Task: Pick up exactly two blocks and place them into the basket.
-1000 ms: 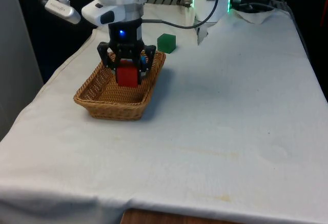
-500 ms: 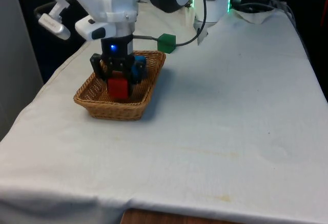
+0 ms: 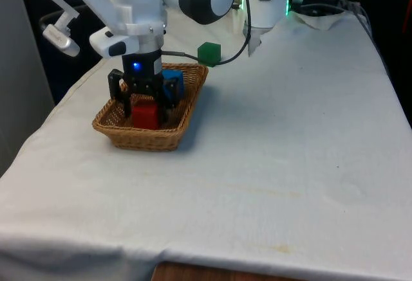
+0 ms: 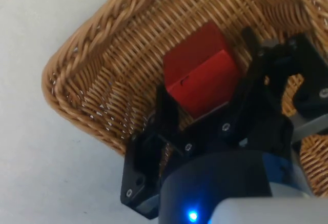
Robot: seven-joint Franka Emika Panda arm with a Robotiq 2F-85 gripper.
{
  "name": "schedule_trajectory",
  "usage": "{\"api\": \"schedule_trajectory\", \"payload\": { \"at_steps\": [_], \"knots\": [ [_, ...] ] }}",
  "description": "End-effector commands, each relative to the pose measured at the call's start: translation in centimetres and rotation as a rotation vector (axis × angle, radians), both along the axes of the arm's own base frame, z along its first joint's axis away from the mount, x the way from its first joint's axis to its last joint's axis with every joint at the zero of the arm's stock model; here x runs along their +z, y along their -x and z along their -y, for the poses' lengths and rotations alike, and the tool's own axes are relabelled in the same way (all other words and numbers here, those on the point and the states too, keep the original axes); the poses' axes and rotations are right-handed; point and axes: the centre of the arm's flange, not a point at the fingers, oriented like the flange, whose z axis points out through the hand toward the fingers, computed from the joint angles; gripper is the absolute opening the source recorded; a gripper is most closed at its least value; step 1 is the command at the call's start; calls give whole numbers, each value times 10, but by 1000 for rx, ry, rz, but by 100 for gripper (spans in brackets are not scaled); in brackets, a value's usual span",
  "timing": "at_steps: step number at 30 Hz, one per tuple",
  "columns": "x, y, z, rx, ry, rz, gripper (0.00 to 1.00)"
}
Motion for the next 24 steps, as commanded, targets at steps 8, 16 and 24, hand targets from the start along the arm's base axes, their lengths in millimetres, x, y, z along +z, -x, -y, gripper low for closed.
{"api": "schedule_trajectory", "payload": {
  "at_steps": [8,16,24],
  "knots": [
    [-1,0,2,-3,-7,1,100],
    [23,-1,10,-17,-4,6,100],
    [47,-2,15,-29,-9,14,100]
  ]
}}
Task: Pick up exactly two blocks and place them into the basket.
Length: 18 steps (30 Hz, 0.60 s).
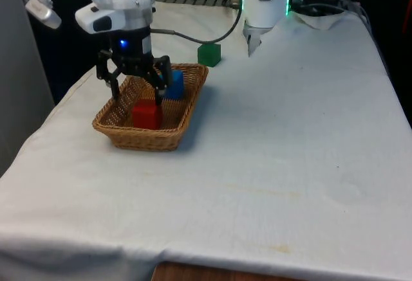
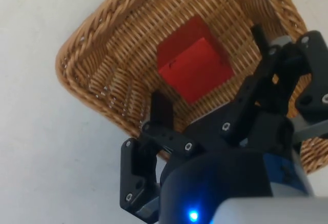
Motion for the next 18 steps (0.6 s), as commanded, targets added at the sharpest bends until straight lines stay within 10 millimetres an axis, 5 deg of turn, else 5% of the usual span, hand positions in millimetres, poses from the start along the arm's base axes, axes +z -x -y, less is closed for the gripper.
{"api": "schedule_trajectory", "payload": {
  "at_steps": [1,12,18],
  "knots": [
    [7,1,0,-7,3,-5,100],
    [40,-3,-7,-16,-15,17,100],
    [65,-7,-30,-20,-11,15,100]
  ]
}}
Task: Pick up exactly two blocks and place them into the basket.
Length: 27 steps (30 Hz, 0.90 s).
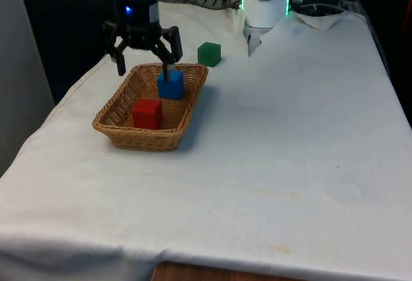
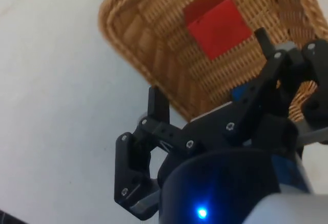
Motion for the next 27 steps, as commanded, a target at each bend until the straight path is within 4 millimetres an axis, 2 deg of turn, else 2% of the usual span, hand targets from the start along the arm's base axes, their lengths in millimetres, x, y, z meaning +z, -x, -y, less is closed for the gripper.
{"api": "schedule_trajectory", "payload": {
  "at_steps": [1,3,4,9,14,15,18,27],
  "knots": [
    [4,1,-6,0,5,-1,100],
    [9,-1,-13,1,2,-3,100],
    [6,-1,-7,1,-2,-2,100],
    [17,-4,-33,3,-3,-10,100],
    [18,-7,-50,6,-9,-12,100],
    [17,-8,-46,8,-14,-12,100],
    [18,-9,-65,9,-13,-13,100],
    [16,-14,-96,15,-25,-17,100]
  ]
}}
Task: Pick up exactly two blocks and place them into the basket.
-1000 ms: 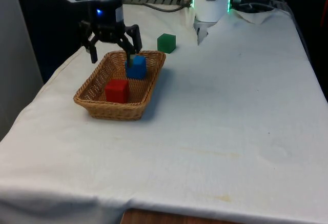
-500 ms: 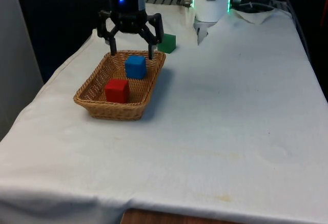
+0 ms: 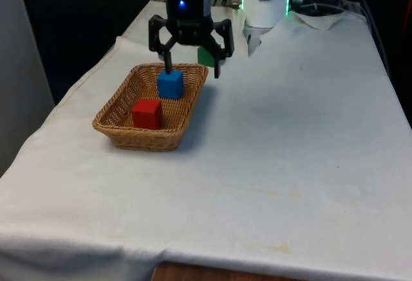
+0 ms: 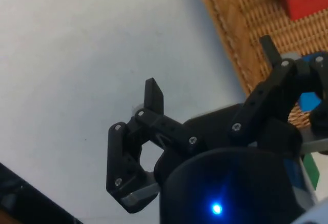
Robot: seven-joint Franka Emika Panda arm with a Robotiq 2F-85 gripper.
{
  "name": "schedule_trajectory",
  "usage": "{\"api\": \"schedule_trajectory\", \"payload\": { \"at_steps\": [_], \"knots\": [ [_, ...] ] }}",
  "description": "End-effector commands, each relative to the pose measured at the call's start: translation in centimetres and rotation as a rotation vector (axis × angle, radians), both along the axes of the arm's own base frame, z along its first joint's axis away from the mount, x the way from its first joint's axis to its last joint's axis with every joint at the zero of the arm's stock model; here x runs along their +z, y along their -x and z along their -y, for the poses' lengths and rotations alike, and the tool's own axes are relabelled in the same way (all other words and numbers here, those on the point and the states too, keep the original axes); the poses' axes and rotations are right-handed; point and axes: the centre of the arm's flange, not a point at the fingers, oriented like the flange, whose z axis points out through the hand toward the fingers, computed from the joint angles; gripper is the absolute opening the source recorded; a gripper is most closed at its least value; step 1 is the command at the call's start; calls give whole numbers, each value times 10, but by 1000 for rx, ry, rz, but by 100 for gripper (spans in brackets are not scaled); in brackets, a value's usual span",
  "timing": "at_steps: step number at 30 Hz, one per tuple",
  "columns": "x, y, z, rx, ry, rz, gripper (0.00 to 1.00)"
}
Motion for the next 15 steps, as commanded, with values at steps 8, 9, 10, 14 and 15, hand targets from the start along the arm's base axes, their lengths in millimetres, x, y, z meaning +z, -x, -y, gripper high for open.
{"api": "schedule_trajectory", "payload": {
  "at_steps": [8,9,10,14,15],
  "knots": [
    [-4,-3,-31,11,-8,-3,100],
    [-5,-3,-35,14,-9,-3,100],
    [-6,-3,-38,16,-10,-5,100],
    [-11,-5,-54,28,-17,-11,100],
    [-11,-6,-49,28,-23,-16,100]
  ]
}}
